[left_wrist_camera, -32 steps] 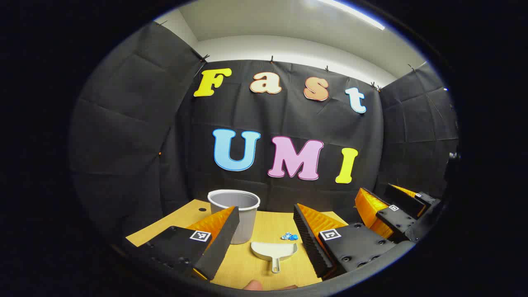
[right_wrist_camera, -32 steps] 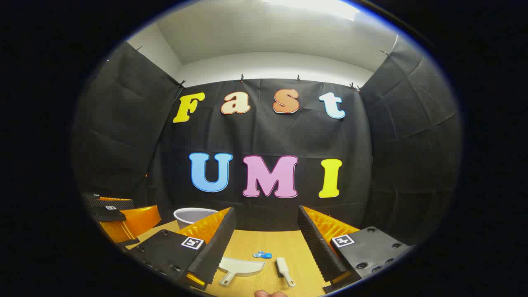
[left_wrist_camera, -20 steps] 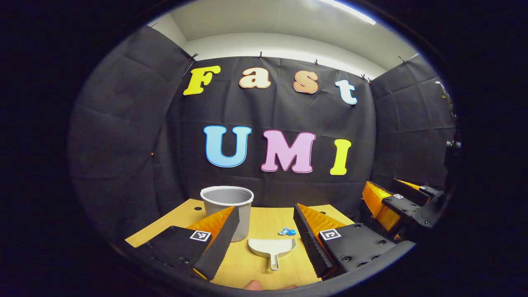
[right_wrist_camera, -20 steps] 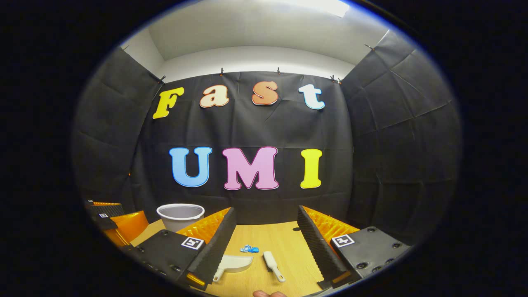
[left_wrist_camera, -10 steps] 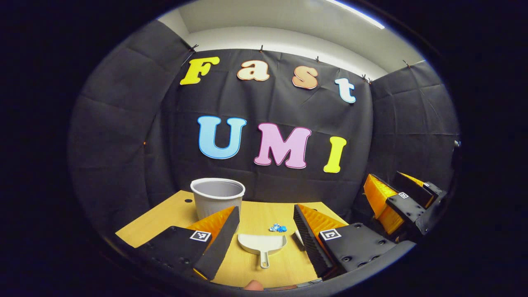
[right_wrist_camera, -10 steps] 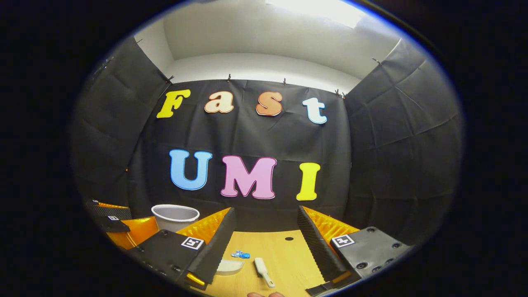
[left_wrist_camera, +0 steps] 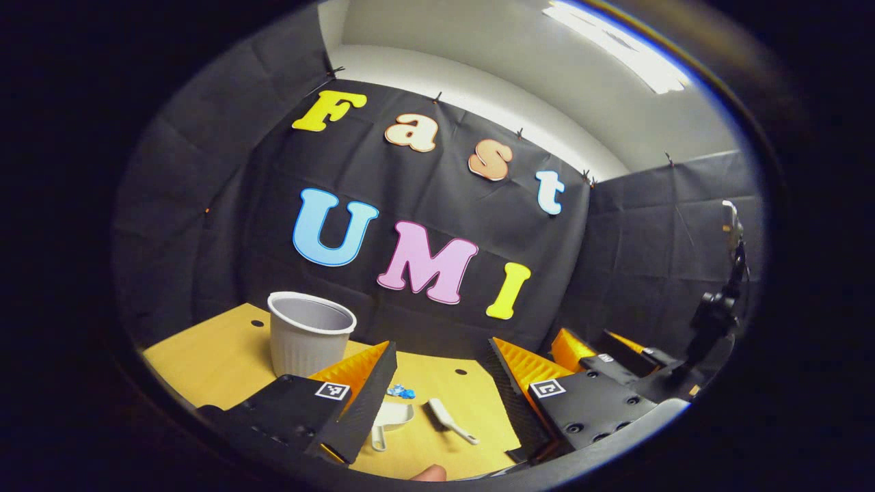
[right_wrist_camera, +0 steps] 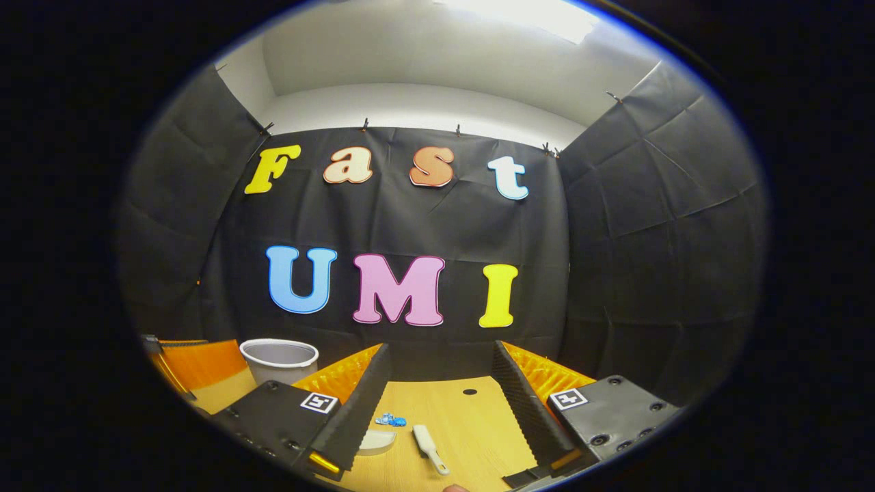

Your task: Pick up the small broom and dustpan from the desktop, sweep the trash into the dustpan with the broom, and then empty the trash into the garbage bin.

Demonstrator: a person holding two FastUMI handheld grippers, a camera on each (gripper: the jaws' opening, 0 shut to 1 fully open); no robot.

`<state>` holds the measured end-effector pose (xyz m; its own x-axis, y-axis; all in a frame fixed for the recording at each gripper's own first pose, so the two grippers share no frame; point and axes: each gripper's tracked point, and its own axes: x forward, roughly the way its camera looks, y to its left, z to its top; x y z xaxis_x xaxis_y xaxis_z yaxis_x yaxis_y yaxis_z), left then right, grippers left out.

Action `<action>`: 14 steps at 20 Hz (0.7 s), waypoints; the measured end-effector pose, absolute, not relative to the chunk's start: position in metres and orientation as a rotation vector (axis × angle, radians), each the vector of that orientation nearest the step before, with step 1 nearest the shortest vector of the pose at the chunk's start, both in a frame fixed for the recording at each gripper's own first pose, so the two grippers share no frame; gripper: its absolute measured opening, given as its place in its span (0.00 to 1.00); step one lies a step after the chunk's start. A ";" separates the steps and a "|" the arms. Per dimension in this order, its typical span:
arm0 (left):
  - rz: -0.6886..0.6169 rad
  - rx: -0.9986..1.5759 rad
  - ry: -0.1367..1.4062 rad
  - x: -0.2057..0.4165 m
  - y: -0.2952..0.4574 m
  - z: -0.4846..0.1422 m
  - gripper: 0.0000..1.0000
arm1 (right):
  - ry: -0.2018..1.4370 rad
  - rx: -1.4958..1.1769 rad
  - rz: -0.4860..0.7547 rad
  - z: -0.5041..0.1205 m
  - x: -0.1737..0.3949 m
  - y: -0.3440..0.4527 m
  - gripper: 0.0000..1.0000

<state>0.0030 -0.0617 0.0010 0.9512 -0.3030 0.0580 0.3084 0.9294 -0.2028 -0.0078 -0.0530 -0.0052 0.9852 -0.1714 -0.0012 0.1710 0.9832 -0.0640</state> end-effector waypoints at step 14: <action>-0.197 -0.043 0.130 0.050 -0.054 -0.038 0.78 | 0.215 -0.069 -0.134 -0.064 0.022 -0.056 0.94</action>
